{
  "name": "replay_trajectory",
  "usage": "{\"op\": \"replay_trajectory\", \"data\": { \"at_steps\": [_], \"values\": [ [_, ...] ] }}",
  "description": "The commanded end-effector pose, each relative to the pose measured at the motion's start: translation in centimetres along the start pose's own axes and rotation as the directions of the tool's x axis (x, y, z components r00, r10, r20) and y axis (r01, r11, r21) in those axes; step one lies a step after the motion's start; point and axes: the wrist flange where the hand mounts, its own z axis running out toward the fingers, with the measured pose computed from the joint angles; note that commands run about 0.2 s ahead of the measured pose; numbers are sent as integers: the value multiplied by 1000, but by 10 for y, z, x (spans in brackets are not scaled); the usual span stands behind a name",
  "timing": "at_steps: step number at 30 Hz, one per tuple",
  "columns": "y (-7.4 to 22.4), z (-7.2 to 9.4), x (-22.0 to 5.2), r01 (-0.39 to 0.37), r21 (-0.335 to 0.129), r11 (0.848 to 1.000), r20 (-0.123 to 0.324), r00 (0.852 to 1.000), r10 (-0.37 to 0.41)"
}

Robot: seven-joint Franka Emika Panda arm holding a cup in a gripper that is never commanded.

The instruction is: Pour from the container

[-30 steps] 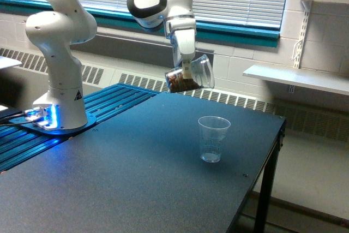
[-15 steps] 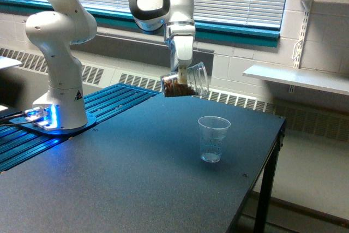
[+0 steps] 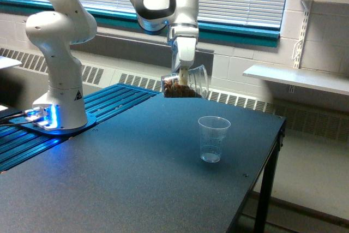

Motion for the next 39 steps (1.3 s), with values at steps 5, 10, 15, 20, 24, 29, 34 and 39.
{"op": "replay_trajectory", "data": {
  "at_steps": [5,10,15,20,24,29,34,39],
  "values": [
    [-9,-5,8,-10,-43,999,4,1000,10],
    [-12,-5,13,-7,-56,998,11,1000,7],
    [-16,-5,15,2,-67,998,13,1000,-2],
    [-19,-5,16,17,-81,997,17,1000,-16],
    [-21,-8,16,39,-102,994,22,999,-37],
    [-22,-10,16,63,-125,990,28,998,-60],
    [-24,-12,15,78,-146,986,35,997,-74],
    [-26,-13,13,87,-157,984,39,996,-81]
  ]
}}
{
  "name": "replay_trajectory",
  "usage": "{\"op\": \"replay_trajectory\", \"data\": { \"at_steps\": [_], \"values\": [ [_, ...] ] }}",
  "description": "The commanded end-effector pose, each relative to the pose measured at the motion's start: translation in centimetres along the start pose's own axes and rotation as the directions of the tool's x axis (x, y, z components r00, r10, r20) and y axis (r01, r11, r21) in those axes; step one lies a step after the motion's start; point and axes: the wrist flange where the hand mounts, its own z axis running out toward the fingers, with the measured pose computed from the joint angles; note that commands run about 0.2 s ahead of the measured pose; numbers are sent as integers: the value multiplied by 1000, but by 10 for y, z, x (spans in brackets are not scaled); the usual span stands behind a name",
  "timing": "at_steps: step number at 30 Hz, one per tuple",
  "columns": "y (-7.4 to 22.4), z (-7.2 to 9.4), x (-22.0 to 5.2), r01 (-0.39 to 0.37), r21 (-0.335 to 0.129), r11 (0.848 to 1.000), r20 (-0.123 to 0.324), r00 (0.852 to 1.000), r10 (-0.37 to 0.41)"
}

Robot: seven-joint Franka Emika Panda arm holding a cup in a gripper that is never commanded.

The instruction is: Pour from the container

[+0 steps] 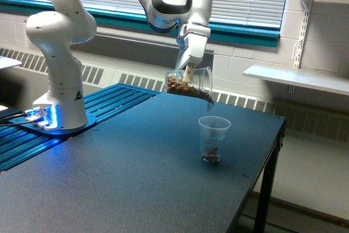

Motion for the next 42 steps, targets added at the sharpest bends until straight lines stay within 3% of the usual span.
{"op": "replay_trajectory", "data": {
  "at_steps": [1,21,42],
  "values": [
    [-3,-8,1,19,-19,1000,-11,1000,-19],
    [-8,-14,2,30,-63,998,2,1000,-30],
    [-12,-29,12,70,-141,988,39,997,-65]
  ]
}}
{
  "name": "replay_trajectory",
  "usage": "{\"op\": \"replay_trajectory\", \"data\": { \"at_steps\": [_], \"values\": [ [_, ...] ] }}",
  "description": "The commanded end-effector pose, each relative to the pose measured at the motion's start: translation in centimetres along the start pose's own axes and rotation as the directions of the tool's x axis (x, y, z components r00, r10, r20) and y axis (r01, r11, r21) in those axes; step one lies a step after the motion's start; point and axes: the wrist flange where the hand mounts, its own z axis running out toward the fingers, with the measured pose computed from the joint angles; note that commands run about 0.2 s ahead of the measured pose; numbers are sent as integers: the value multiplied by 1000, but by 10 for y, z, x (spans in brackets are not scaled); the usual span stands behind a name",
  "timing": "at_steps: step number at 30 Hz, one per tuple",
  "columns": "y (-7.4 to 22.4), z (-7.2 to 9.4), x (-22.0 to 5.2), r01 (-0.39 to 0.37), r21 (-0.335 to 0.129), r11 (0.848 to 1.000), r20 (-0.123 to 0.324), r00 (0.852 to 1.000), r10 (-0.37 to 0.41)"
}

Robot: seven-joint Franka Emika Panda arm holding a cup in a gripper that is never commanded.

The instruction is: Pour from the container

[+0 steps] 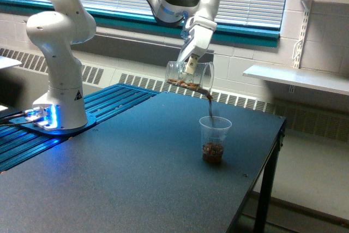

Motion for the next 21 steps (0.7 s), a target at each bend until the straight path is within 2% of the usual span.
{"op": "replay_trajectory", "data": {
  "at_steps": [1,21],
  "values": [
    [-4,-10,4,29,-31,999,1,1000,-29],
    [-10,-25,16,79,-90,993,29,997,-77]
  ]
}}
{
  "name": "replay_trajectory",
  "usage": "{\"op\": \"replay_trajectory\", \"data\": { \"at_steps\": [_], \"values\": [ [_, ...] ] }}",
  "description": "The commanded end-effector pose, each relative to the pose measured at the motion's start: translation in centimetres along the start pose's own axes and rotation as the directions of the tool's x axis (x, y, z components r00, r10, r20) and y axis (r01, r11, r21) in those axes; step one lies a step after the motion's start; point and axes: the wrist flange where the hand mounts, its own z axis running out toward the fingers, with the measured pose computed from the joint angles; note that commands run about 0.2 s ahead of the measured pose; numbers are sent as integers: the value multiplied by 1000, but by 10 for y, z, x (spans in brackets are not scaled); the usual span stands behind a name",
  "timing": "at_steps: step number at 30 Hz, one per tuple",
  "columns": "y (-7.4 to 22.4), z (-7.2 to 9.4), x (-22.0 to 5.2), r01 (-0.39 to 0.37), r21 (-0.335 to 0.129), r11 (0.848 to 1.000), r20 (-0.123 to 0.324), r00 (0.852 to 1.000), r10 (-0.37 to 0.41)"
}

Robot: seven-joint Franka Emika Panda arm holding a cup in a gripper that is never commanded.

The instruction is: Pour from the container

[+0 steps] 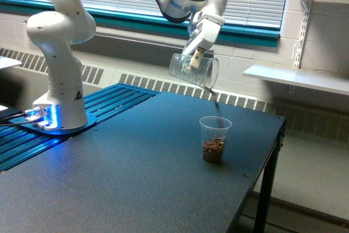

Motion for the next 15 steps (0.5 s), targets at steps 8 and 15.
{"op": "replay_trajectory", "data": {
  "at_steps": [8,15],
  "values": [
    [-4,-10,6,45,-24,999,9,999,-45],
    [-3,-6,3,29,-4,1000,11,1000,-29]
  ]
}}
